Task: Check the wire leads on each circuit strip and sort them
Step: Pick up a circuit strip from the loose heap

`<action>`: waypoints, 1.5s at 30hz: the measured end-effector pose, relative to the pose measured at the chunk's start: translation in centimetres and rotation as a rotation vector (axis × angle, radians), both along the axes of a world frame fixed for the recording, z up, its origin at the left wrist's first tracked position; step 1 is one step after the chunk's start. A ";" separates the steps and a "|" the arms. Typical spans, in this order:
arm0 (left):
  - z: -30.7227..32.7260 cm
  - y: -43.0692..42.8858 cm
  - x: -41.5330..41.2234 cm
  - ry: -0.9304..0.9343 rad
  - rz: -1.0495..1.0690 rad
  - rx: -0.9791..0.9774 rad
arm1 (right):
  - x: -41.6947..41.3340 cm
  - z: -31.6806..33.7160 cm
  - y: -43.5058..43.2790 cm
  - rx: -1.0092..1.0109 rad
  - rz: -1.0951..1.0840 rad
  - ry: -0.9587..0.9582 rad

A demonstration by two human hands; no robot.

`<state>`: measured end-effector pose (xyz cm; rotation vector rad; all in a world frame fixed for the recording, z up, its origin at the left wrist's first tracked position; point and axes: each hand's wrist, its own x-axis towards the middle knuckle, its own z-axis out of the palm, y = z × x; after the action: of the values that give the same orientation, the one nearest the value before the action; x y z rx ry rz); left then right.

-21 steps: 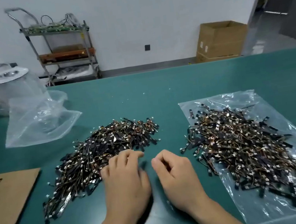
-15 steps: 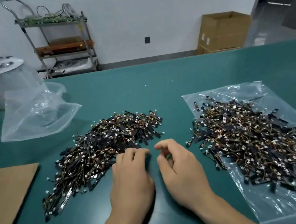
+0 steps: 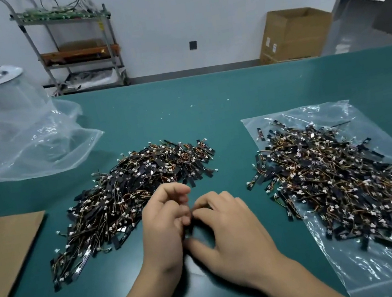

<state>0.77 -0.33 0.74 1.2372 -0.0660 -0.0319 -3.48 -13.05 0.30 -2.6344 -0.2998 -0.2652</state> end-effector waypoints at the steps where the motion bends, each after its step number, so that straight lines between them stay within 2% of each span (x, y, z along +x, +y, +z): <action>1: 0.0 0.1 0.1 0.001 -0.007 -0.031 | 0.0 0.0 0.1 0.004 -0.007 -0.007; 12: 0.0 0.0 0.2 0.064 -0.137 -0.228 | 0.2 -0.4 0.0 0.080 -0.015 0.018; 14: 0.2 0.0 0.0 0.015 -0.115 -0.207 | 0.3 -0.5 -0.2 0.107 -0.057 0.006; 16: 0.1 0.4 -0.3 -0.215 0.005 0.031 | 0.4 -0.6 -0.5 0.195 -0.134 -0.023; 18: 0.1 0.8 -0.5 -0.467 0.121 0.418 | 0.5 -0.5 -1.0 0.391 -0.245 -0.048; 20: 0.2 1.2 -0.1 -0.555 0.088 0.678 | 0.6 -0.2 -1.3 0.573 -0.288 -0.044; 23: 0.3 1.6 0.6 -0.498 -0.128 0.783 | 0.6 0.2 -1.6 0.673 -0.254 0.004; 27: -0.2 1.5 0.6 -0.480 -0.198 0.883 | 0.8 0.4 -2.2 0.807 -0.236 0.065; 32: 0.1 1.6 0.4 -0.460 -0.228 0.820 | 0.6 0.8 -3.7 0.766 -0.076 0.176; 35: 0.4 1.8 0.5 -0.362 -0.322 0.741 | 0.5 0.8 -4.1 0.733 0.006 0.245; 37: 0.6 1.9 0.7 -0.312 -0.385 0.689 | 0.5 0.7 -4.0 0.684 0.011 0.237; 40: 0.7 2.1 0.8 -0.352 -0.360 0.649 | 0.4 0.6 -3.6 0.638 0.015 0.221; 45: 0.5 1.8 0.8 -0.370 -0.367 0.681 | 0.6 0.5 -3.6 0.639 -0.017 0.170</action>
<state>1.55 1.49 1.25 1.8849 -0.6466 -0.1536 -2.87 -16.60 0.83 -2.0108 -0.1080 -0.1140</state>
